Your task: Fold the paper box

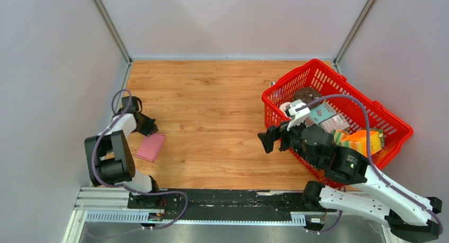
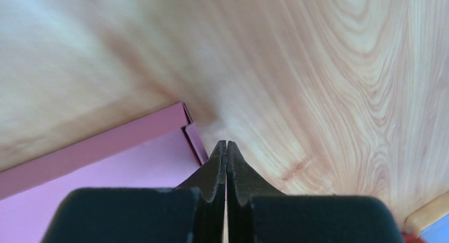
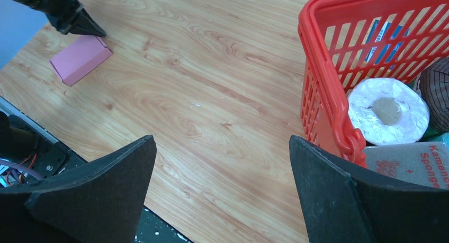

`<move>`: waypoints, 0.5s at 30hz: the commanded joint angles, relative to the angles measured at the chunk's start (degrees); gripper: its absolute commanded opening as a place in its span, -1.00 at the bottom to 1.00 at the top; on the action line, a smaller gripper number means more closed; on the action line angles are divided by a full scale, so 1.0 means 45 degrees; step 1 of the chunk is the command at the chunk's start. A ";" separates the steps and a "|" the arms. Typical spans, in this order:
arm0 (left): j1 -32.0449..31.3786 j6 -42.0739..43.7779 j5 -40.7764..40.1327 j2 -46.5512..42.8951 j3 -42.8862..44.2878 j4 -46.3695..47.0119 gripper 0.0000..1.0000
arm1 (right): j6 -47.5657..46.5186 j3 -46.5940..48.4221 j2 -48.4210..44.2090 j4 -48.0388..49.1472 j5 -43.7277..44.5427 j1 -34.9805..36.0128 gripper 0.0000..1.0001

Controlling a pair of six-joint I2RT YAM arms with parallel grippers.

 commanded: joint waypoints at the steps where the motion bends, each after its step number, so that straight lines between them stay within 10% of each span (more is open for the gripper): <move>1: 0.1376 0.0292 -0.0631 -0.1659 -0.0337 -0.0548 -1.00 | 0.0006 0.0584 0.0144 0.0552 -0.0260 0.0016 1.00; 9: -0.2030 0.3107 -0.2072 -0.3846 0.1225 -0.2888 -0.36 | 0.0026 0.0467 0.0692 0.1001 -0.0573 0.0035 1.00; 11: -0.3069 0.2525 -0.3458 -0.4373 0.1031 -0.3417 0.26 | 0.0026 0.0389 0.0790 0.1099 -0.0632 0.0016 1.00; 15: -0.4810 0.1682 -0.6073 -0.4902 -0.0002 -0.4764 0.27 | 0.0084 0.0272 0.0790 0.1236 -0.0709 0.0016 1.00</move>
